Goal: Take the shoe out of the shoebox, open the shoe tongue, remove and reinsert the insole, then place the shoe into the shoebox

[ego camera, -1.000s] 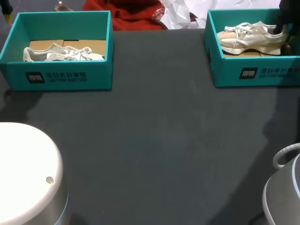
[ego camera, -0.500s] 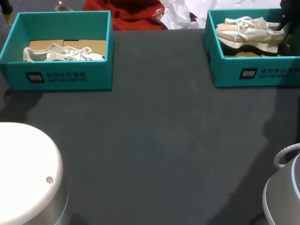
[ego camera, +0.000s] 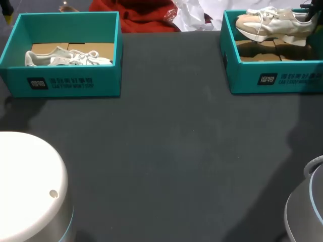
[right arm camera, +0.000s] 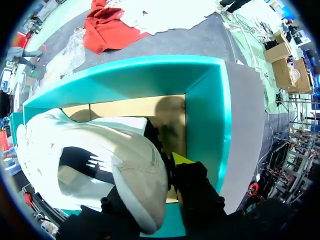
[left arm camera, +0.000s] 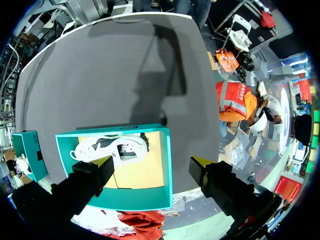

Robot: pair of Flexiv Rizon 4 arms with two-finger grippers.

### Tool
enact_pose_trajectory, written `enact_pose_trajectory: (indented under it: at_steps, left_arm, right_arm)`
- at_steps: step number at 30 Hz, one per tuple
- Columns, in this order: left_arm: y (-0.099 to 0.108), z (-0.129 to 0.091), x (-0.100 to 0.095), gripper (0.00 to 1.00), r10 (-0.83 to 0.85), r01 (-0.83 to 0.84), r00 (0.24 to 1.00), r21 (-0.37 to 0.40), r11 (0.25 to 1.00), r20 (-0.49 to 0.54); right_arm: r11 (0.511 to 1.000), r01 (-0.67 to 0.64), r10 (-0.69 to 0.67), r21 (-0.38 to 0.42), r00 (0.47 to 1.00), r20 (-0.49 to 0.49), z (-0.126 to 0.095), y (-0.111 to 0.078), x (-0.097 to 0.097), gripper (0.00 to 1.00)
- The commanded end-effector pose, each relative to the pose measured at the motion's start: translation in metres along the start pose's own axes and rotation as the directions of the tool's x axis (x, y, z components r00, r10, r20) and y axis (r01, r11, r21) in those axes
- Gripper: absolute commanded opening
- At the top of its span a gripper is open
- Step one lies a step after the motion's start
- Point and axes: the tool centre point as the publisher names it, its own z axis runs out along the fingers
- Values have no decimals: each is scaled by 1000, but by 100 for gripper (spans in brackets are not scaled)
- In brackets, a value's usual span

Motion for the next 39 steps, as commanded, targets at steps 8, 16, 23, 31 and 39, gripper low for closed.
enact_pose_trajectory:
  at_steps: [8,16,23,31,39]
  left_arm:
    - [-1,0,0,100,1,-1,1000,-1,1000,-2]
    - [-1,0,0,100,1,-1,1000,-1,1000,-2]
    - [-1,0,0,100,1,-1,1000,-1,1000,-2]
    - [-1,0,0,100,1,-1,1000,-1,1000,-2]
    - [-1,0,0,100,1,-1,1000,-1,1000,-2]
  right_arm:
    - [999,-18,18,-40,1000,12,-70,-12,-8,0]
    - [998,-46,46,-48,999,5,-113,-8,-21,0]
    - [995,-64,64,-72,998,3,-144,-12,-31,0]
    - [995,-56,57,-78,998,12,-162,-32,-31,0]
    - [993,-82,84,-88,996,21,-173,-68,-2,0]
